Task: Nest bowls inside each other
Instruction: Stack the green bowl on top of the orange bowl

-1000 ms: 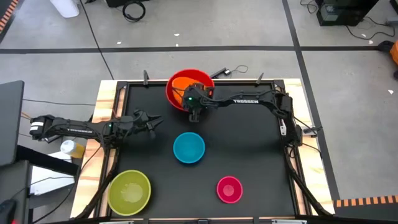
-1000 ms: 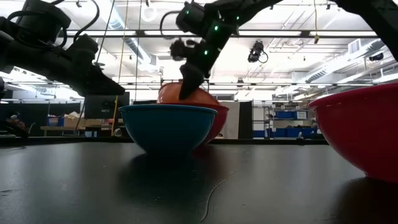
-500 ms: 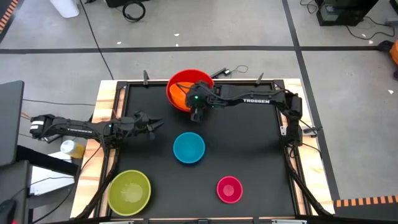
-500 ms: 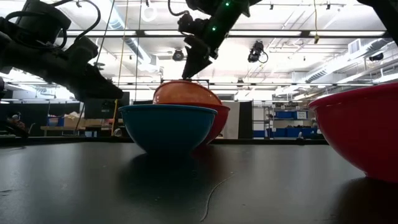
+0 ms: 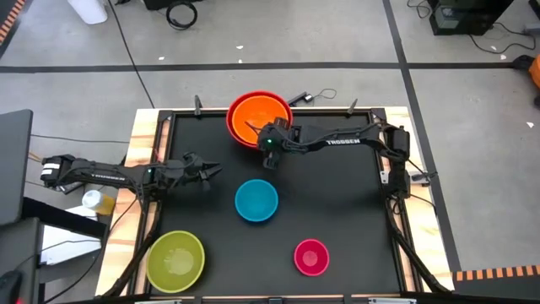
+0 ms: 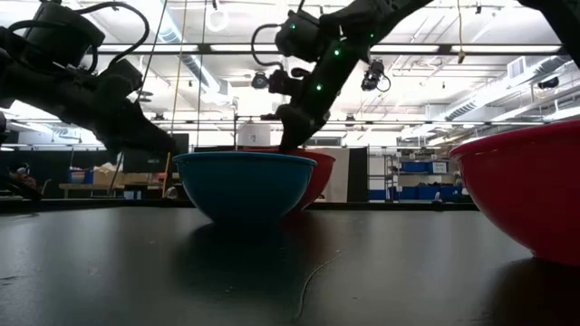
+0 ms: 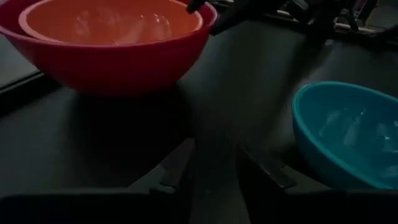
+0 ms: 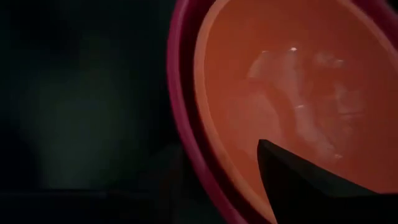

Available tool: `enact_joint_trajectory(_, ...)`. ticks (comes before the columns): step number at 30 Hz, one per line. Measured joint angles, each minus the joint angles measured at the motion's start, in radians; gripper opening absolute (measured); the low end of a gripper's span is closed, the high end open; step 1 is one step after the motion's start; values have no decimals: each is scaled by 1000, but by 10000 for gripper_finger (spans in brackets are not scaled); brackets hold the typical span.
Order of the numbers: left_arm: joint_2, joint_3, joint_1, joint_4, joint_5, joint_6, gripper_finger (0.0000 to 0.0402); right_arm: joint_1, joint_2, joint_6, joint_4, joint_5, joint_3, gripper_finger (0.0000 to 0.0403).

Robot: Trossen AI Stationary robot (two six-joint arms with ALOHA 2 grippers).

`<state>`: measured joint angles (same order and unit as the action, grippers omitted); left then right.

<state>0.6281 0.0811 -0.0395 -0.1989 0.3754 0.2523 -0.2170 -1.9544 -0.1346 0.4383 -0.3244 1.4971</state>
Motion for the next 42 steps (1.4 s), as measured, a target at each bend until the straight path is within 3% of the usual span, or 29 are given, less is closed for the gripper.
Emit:
enact_joint_trajectory(2,-2,3,-1,-22,-57,0,117,15,18,-20,-6,-41,1,210)
enact_joint_trajectory(5,-2,95,0,43,-276,1,117,36,55,-46,-49,-51,5,210)
enact_joint_trajectory(7,1,201,1,180,-413,9,117,48,77,-46,-71,-40,5,210)
enact_joint_trajectory(10,15,381,39,486,-485,26,117,60,102,-24,-105,-18,4,210)
enact_joint_trajectory(15,86,585,208,851,-577,177,117,67,121,43,-166,-15,-46,210)
enact_joint_trajectory(21,193,615,465,953,-739,398,118,67,136,116,-337,-19,-182,210)
enact_joint_trajectory(28,331,615,644,972,-600,598,159,83,137,188,-581,-14,-336,210)
enact_joint_trajectory(32,410,615,695,1023,-520,646,203,95,136,188,-595,-14,-365,210)
enact_joint_trajectory(37,504,615,731,1032,-517,641,246,111,136,189,-597,-14,-365,210)
enact_joint_trajectory(40,547,615,735,1021,-518,587,243,125,142,187,-599,-14,-365,210)
enact_joint_trajectory(42,564,615,735,1021,-517,534,219,133,148,187,-588,-14,-365,210)
